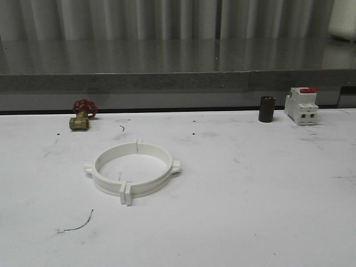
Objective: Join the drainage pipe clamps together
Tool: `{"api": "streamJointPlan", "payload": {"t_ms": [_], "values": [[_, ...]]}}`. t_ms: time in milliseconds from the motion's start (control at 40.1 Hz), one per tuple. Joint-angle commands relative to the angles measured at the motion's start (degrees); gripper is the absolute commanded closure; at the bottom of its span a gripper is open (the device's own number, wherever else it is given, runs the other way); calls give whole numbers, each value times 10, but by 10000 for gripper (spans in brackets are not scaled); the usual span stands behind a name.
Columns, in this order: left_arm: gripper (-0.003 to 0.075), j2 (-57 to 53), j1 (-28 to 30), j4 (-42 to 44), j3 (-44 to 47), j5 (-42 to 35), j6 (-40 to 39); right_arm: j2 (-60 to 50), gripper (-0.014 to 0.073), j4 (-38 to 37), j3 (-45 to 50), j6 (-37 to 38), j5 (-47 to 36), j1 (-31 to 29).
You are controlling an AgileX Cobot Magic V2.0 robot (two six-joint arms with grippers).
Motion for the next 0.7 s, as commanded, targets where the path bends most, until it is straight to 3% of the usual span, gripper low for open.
{"api": "streamJointPlan", "payload": {"t_ms": [0,673], "values": [[741,-12,1,-6,0,-46,1,7,708,-10,-14,-3,-44,-2],[741,-12,1,-6,0,-46,1,7,708,-25,-12,-3,-45,-2]]}}
